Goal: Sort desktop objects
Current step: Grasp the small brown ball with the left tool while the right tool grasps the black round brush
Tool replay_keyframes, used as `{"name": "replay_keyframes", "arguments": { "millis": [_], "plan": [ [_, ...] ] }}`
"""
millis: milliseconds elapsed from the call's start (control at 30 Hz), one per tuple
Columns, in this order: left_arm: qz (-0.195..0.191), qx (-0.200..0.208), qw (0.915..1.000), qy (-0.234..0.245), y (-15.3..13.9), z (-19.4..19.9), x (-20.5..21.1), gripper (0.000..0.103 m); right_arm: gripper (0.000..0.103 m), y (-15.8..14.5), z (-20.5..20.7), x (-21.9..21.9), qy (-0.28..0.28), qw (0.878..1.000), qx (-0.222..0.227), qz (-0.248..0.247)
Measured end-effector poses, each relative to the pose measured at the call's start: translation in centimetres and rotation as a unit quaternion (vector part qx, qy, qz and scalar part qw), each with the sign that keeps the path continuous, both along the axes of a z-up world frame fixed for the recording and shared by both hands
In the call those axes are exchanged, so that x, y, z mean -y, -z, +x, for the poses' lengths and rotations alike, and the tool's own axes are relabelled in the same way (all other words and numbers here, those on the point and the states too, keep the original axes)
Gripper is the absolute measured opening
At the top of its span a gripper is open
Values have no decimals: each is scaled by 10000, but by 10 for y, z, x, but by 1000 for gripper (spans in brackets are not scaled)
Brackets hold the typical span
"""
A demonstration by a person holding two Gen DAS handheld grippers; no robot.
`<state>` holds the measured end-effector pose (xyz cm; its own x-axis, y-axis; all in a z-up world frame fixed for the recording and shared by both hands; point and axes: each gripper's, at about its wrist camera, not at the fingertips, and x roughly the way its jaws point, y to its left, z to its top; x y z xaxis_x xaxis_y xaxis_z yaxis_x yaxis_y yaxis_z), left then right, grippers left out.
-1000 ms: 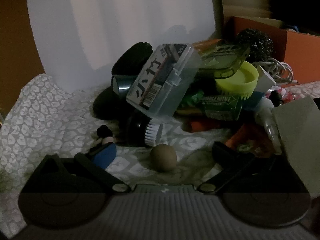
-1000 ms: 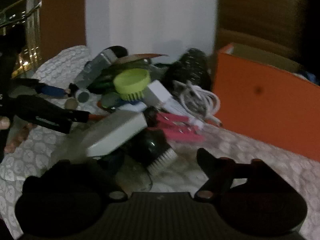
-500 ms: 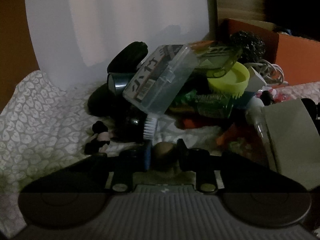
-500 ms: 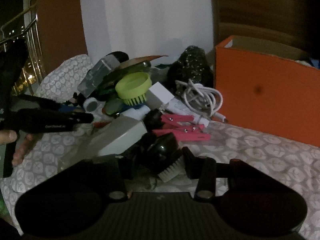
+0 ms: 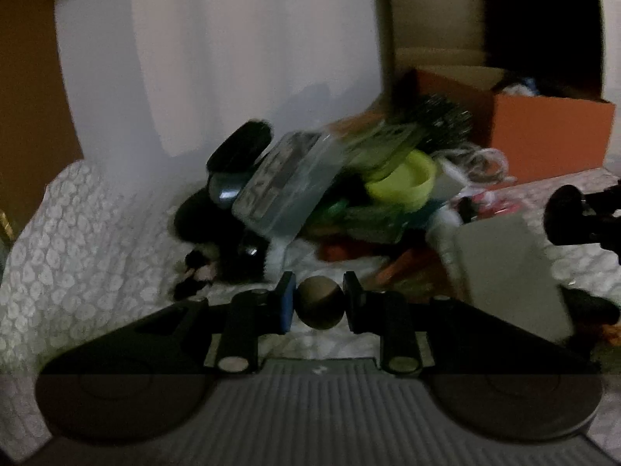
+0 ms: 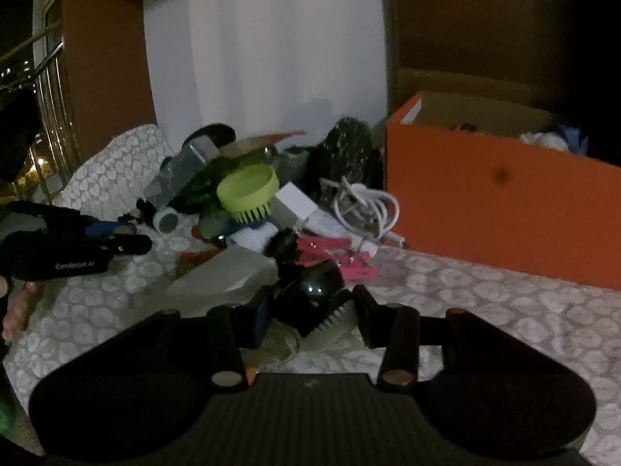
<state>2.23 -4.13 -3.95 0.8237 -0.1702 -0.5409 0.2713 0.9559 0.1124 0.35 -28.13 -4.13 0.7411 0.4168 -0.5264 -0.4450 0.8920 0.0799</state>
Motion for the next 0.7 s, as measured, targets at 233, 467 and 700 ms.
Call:
{"name": "replay_keyframes", "arguments": {
  "millis": [233,467,700],
  "plan": [
    [-64,298,9986,423,-20,-5,19,26,20,-22,-14,7,165,9995,245,-79],
    [95,226,9991,353,-8,-6,20,26,21,-17,-18,17,230,9996,182,-47],
    [117,-16,9995,297,5,-2,18,26,60,5,-1,17,527,9985,74,-151]
  ]
}}
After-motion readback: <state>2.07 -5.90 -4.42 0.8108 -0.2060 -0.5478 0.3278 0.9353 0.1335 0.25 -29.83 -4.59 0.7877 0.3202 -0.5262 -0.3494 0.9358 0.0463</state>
